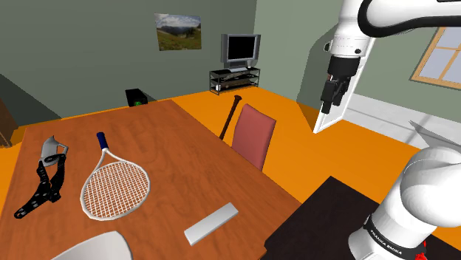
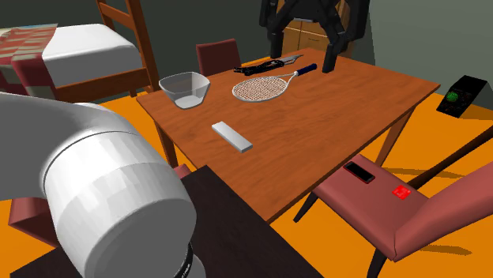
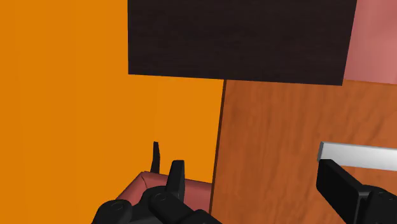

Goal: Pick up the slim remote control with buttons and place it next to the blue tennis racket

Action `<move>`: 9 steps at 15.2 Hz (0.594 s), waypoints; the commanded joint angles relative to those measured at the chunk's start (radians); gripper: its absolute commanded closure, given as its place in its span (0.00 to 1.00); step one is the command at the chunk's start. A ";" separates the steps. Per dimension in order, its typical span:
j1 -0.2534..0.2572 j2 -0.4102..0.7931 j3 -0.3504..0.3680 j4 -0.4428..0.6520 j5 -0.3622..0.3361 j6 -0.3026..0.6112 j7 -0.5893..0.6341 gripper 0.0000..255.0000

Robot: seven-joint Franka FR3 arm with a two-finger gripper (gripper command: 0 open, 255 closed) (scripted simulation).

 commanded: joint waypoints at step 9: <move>0.105 0.179 0.020 -0.078 0.021 0.267 -0.112 0.00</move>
